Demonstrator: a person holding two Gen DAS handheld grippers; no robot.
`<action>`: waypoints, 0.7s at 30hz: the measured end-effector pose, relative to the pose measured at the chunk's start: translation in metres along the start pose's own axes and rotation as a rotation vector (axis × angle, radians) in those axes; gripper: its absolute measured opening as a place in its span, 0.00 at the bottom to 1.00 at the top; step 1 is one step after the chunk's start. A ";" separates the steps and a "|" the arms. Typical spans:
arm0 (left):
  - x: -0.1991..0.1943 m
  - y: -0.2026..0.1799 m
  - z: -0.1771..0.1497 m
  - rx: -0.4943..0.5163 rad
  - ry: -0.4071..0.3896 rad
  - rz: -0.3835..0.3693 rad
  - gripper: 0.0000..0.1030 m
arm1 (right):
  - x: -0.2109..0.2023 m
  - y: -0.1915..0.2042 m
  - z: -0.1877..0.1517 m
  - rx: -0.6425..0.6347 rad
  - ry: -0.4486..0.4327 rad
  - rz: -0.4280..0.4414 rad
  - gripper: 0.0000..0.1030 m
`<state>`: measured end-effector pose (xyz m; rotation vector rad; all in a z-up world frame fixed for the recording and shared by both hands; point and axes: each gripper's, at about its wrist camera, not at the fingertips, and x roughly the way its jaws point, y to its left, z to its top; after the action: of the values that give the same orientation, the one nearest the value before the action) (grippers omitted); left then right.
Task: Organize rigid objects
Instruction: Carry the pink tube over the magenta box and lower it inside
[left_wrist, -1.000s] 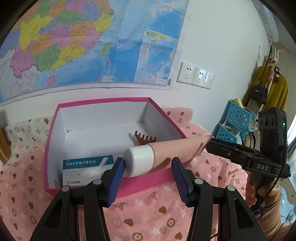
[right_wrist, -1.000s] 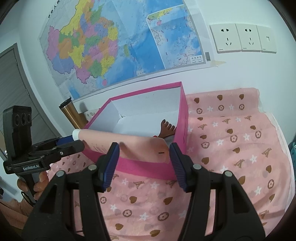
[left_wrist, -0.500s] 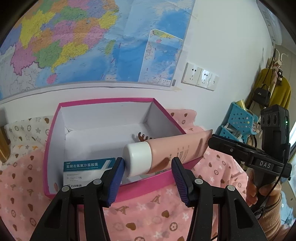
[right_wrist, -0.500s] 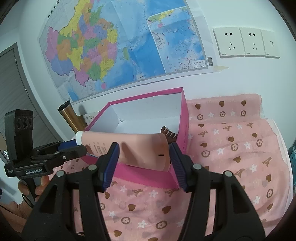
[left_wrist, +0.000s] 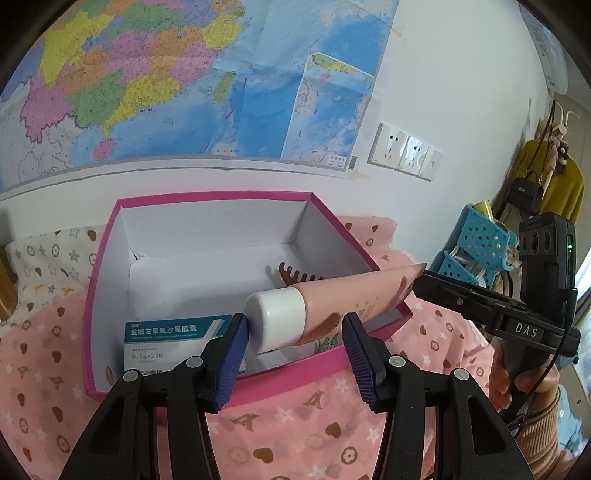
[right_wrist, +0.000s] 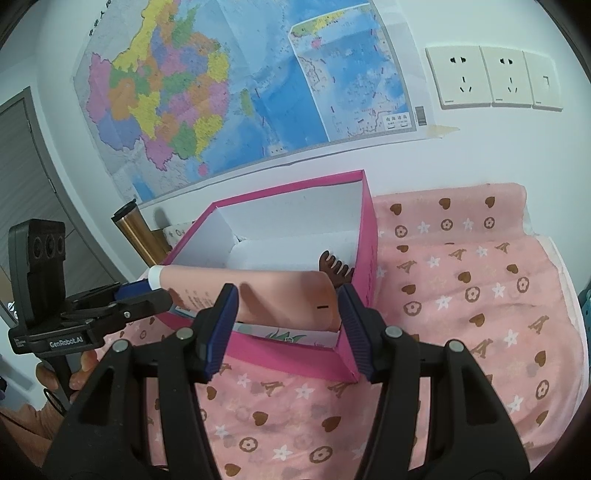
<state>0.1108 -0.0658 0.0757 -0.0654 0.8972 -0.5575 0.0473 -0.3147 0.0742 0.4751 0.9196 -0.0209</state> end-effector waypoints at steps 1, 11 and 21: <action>0.001 0.000 0.000 0.000 0.002 0.003 0.51 | 0.000 0.000 0.000 0.001 0.001 0.000 0.57; 0.011 0.007 0.001 -0.014 0.026 0.014 0.51 | 0.010 -0.001 0.000 -0.007 0.015 -0.008 0.57; 0.031 0.018 -0.007 -0.035 0.092 0.014 0.51 | 0.021 -0.002 -0.003 -0.005 0.030 -0.021 0.57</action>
<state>0.1289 -0.0639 0.0436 -0.0659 0.9964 -0.5353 0.0569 -0.3113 0.0558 0.4623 0.9538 -0.0311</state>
